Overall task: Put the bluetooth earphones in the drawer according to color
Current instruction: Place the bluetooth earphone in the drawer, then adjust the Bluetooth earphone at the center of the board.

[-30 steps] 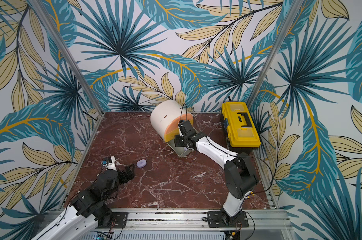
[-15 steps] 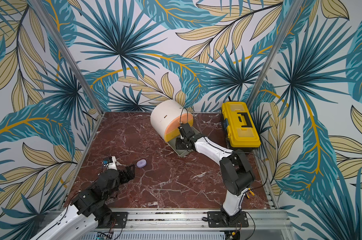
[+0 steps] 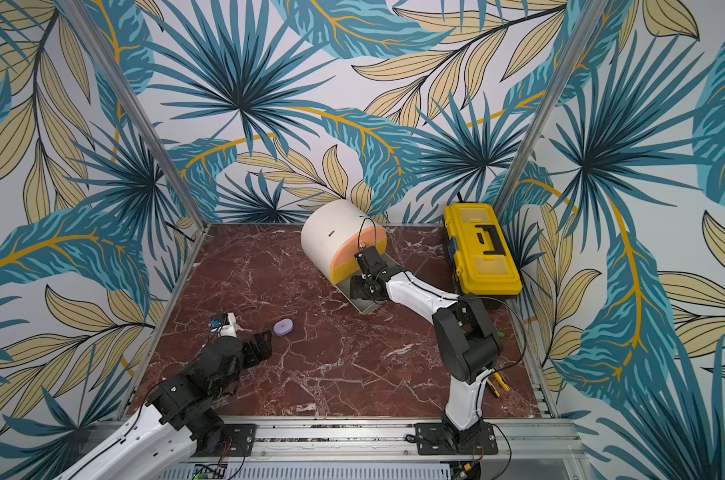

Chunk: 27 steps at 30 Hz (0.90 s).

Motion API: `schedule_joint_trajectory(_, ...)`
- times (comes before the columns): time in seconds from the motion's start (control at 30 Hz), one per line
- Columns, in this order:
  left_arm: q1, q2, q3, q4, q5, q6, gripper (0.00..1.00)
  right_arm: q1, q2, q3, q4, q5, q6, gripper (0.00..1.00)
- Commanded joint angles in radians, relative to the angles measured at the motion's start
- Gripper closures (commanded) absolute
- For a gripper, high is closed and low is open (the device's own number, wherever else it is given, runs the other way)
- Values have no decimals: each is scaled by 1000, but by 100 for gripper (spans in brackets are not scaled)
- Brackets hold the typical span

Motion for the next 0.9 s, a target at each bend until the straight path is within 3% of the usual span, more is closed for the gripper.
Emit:
schedule_joint_trajectory(0.0, 6, 15, -26, 33, -5, 17, 0, -2, -39, 19, -52, 12, -4, 35)
schedule_joint_trajectory(0.3, 8, 143, 12, 61, 1, 24, 0, -2, -194, 16, -90, -2, -26, 25)
schedule_joint_trajectory(0.57, 11, 289, 54, 108, 20, 21, 0, -2, -362, -82, -71, -40, -57, 1)
schedule_joint_trajectory(0.87, 57, 434, 129, 136, 56, 21, 0, -2, -542, -291, -33, -17, -30, 1)
